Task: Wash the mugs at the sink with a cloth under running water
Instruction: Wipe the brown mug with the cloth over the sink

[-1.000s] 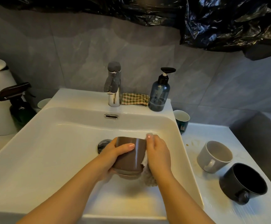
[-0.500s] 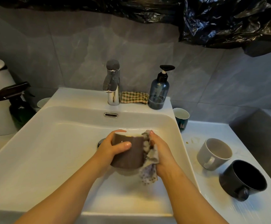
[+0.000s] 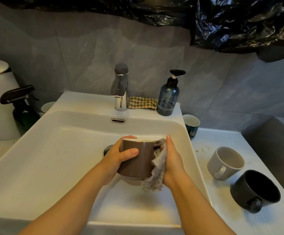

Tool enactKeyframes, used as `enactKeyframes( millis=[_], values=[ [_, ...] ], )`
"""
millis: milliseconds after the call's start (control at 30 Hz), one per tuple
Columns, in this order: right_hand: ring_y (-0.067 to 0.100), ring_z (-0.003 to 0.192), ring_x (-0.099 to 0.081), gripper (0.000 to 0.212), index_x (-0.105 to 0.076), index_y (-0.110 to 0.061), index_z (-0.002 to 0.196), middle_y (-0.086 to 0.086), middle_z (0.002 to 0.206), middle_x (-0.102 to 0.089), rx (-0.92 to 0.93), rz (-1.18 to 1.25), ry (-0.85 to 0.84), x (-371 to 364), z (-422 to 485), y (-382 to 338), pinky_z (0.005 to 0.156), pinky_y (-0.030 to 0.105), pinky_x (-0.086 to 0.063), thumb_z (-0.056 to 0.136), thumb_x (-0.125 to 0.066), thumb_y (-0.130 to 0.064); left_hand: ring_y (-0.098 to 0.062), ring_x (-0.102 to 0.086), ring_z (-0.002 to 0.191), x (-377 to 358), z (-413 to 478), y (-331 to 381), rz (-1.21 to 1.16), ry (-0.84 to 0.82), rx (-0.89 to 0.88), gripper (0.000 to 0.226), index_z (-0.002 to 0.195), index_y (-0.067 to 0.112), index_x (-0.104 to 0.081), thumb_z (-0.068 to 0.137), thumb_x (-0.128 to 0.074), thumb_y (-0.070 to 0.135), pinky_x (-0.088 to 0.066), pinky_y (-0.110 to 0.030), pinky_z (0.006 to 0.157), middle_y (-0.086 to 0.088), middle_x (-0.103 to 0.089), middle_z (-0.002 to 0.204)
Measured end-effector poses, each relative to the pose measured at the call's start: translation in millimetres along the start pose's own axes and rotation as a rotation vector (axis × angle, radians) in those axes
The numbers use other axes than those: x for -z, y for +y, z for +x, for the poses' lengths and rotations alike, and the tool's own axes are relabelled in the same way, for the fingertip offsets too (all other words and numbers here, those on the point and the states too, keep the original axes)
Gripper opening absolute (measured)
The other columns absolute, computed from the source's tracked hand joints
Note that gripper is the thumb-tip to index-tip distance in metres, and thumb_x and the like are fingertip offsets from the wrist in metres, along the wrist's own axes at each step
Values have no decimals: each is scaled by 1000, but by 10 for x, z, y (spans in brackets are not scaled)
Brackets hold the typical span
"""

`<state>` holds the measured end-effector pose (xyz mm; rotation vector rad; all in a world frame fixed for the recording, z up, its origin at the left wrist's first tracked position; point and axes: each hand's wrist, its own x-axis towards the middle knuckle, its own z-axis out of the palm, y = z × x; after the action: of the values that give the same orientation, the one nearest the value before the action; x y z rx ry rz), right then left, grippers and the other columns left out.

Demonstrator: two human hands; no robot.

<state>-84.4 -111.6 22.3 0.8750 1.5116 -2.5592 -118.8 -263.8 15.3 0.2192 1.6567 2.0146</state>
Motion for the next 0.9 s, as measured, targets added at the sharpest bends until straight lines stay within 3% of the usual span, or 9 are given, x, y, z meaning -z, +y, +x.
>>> enactKeyframes(
  millis=[67, 200, 333, 467, 567, 667, 767, 833, 900],
  values=[
    [34, 110, -58, 56, -62, -12, 114, 19, 115, -65, -65, 169, -56, 25, 28, 18, 102, 51, -40, 86, -50, -58, -19, -64, 86, 3, 13, 5, -40, -19, 56, 69, 108, 25, -55, 44, -78, 37, -53, -28, 62, -2, -66, 98],
    [28, 100, -63, 34, -67, -20, 95, 11, 100, -70, 178, 207, 53, -4, 79, 31, 97, 50, -46, 93, -47, -48, -27, -62, 100, -10, 94, -33, -99, 178, 19, 60, 120, 28, -50, 67, -78, 25, -57, -46, 75, -9, -59, 116],
    [25, 96, -67, 34, -63, -16, 105, 12, 103, -69, 269, 19, -17, -58, -3, 75, 86, 44, -53, 97, -41, -39, -21, -61, 107, -50, 116, -103, 30, 211, -59, 89, 121, 38, -46, 42, -87, 38, -55, -43, 87, 0, -59, 118],
    [23, 91, -68, 42, -64, -10, 110, 15, 101, -71, 111, 15, -174, -97, -103, -15, 74, 36, -55, 98, -37, -40, -27, -66, 91, 66, 112, -36, -117, 280, 7, 70, 114, 26, -47, 54, -84, 25, -57, -43, 68, -10, -60, 114],
    [29, 94, -67, 42, -66, -11, 106, 15, 97, -71, 182, 61, 51, -65, -49, -23, 78, 38, -53, 97, -39, -43, -32, -65, 86, 82, 75, 28, -328, 202, 147, 59, 116, 10, -49, 64, -74, 23, -57, -48, 66, -18, -65, 105],
    [25, 100, -61, 26, -55, -20, 108, 6, 103, -63, 450, 25, 365, 12, -37, -96, 74, 32, -49, 100, -36, -37, -33, -65, 80, 84, 42, 58, -447, 113, 295, 46, 105, 10, -59, 63, -63, 29, -57, -49, 64, -17, -71, 83],
    [10, 102, -53, 20, -44, -35, 116, -8, 113, -54, 552, -217, 131, -2, -107, -106, 88, 32, -46, 98, -36, -37, -33, -66, 75, 58, 19, 43, -422, 46, 393, 44, 102, 9, -61, 62, -65, 29, -57, -48, 63, -18, -70, 83],
    [1, 88, -51, 18, -52, -33, 107, -21, 98, -52, 535, -525, -69, -59, -161, -37, 82, 26, -45, 98, -37, -35, -33, -67, 74, 34, 11, 28, -383, 19, 439, 47, 103, 8, -62, 62, -66, 31, -56, -46, 62, -18, -70, 86],
    [6, 77, -54, 29, -63, -21, 90, -13, 80, -59, 611, -747, -87, -68, -130, 13, 72, 25, -46, 98, -39, -34, -33, -66, 79, 26, 8, 14, -363, 21, 458, 50, 104, 9, -63, 62, -68, 35, -55, -45, 65, -18, -70, 91]
  ],
)
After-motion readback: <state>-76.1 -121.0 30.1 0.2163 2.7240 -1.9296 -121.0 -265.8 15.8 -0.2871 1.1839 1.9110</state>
